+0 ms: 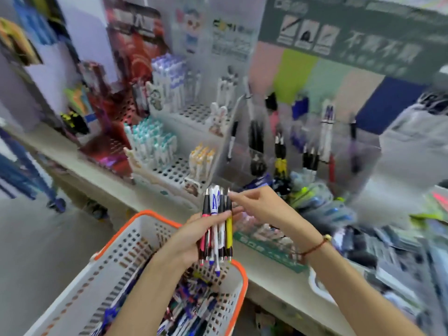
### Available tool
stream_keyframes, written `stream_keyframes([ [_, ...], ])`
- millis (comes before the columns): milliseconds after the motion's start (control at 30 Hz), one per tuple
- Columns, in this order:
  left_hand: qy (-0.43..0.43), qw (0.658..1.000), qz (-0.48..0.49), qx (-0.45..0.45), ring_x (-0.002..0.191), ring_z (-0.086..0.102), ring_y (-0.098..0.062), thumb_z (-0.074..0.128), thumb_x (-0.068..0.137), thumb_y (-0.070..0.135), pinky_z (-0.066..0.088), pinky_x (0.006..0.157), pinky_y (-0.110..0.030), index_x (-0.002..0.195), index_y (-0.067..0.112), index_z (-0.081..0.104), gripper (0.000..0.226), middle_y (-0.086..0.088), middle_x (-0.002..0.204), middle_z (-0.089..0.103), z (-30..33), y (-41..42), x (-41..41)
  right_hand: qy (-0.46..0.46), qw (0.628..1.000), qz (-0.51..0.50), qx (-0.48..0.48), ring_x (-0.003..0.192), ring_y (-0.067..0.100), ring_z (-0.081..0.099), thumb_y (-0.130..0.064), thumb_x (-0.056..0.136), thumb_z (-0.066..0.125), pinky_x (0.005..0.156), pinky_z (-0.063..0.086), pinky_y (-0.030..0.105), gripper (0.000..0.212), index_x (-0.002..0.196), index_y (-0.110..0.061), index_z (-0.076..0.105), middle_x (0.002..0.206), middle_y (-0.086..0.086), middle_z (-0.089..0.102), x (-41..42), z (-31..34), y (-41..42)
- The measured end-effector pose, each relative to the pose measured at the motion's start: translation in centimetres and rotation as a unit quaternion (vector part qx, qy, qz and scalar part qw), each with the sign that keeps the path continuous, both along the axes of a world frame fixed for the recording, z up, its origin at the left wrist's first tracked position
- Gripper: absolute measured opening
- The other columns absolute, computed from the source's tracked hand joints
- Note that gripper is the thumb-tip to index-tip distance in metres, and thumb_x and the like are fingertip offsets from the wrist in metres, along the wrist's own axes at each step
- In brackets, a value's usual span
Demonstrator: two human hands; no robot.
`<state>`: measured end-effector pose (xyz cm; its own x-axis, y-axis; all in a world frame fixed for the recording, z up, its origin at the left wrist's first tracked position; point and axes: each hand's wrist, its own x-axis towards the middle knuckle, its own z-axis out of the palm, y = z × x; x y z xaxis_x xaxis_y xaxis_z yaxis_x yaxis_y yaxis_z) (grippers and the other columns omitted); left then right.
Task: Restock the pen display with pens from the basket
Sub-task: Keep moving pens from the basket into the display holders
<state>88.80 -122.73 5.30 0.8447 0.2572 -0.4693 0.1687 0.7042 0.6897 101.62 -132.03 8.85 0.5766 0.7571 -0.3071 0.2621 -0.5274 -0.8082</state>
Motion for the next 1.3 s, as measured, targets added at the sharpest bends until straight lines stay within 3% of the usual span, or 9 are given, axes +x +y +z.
stream_keyframes([
  [133,-0.006,0.998,-0.06,-0.022,0.098,0.071,-0.025,0.069,0.077,0.007,0.059,0.081,-0.03,0.114,-0.003,0.066,0.038,-0.02,0.108,0.071,0.4,0.1,1.5,0.007,0.998,-0.062,0.026,0.034,0.003,0.031,-0.038,0.092,0.063,0.038,0.029,0.014,0.036,0.086,-0.005,0.076,0.04,-0.009,0.046,0.9,0.7,-1.2],
  [300,-0.036,0.997,-0.046,-0.058,0.084,0.073,-0.02,0.063,0.083,0.005,0.06,0.076,-0.031,0.115,0.001,0.067,0.033,-0.017,0.102,0.073,1.6,-1.1,4.4,0.03,0.97,-0.205,0.125,0.042,0.011,0.042,-0.032,0.099,0.054,0.045,0.033,0.021,0.032,0.076,-0.018,0.072,0.048,-0.002,0.051,2.3,0.3,-2.9],
  [400,-0.048,0.995,-0.039,-0.082,0.083,0.073,-0.012,0.053,0.092,0.003,0.06,0.065,-0.026,0.113,0.009,0.066,0.025,-0.01,0.1,0.075,2.0,-1.5,6.5,0.019,0.913,-0.345,0.218,0.036,0.004,0.035,-0.025,0.103,0.047,0.039,0.027,0.016,0.033,0.077,-0.016,0.067,0.048,-0.006,0.043,4.6,0.8,-4.5],
  [533,-0.027,0.998,-0.003,-0.053,0.064,0.07,-0.006,0.055,0.095,0.01,0.055,0.051,-0.021,0.109,0.013,0.067,0.018,-0.002,0.083,0.075,1.7,-1.2,9.0,-0.153,0.842,-0.401,0.327,0.048,0.005,0.05,-0.021,0.105,0.041,0.049,0.041,0.018,0.027,0.088,-0.016,0.062,0.065,0.002,0.056,7.0,3.0,-6.1],
  [633,-0.035,0.997,0.016,-0.062,0.049,0.055,-0.001,0.054,0.096,0.015,0.047,0.043,-0.015,0.122,0.007,0.061,0.028,0.003,0.07,0.064,1.2,-1.2,10.4,-0.358,0.81,-0.364,0.289,0.058,0.007,0.057,-0.023,0.105,0.04,0.056,0.044,0.02,0.025,0.097,-0.016,0.062,0.072,0.003,0.061,9.6,3.4,-5.5],
  [800,-0.039,0.997,0.013,-0.064,0.04,0.041,-0.001,0.058,0.09,0.017,0.037,0.036,-0.011,0.113,0.005,0.059,0.026,0.005,0.062,0.052,0.9,-1.5,11.7,-0.437,0.876,-0.197,0.048,0.076,0.034,0.062,-0.03,0.103,0.043,0.058,0.035,0.034,0.029,0.092,-0.011,0.061,0.082,0.009,0.066,12.4,2.4,-2.8],
  [1000,-0.06,0.995,-0.053,-0.066,0.042,0.034,-0.002,0.059,0.084,0.014,0.031,0.037,-0.011,0.093,0.012,0.049,0.014,0.004,0.064,0.042,0.9,-1.4,11.8,-0.393,0.907,-0.107,-0.104,0.088,0.034,0.063,-0.037,0.099,0.054,0.063,0.038,0.033,0.03,0.094,-0.012,0.071,0.075,0.006,0.061,12.7,3.1,-0.8],
  [1200,-0.086,0.986,-0.068,-0.128,0.042,0.031,-0.004,0.044,0.082,0.013,0.03,0.038,-0.015,0.084,0.012,0.046,0.003,0.002,0.063,0.037,1.2,-1.2,11.8,-0.388,0.909,-0.153,0.013,0.078,0.023,0.062,-0.044,0.092,0.062,0.066,0.05,0.036,0.032,0.108,-0.018,0.052,0.084,0.0,0.065,11.4,3.4,-1.9],
  [1300,-0.101,0.982,-0.066,-0.142,0.043,0.032,-0.004,0.044,0.084,0.013,0.031,0.039,-0.014,0.095,0.009,0.051,0.014,0.003,0.065,0.038,1.4,-1.2,11.7,-0.219,0.968,-0.116,0.026,0.074,0.006,0.06,-0.052,0.092,0.056,0.068,0.048,0.026,0.033,0.094,-0.021,0.069,0.075,-0.013,0.064,10.5,3.2,-2.9],
])
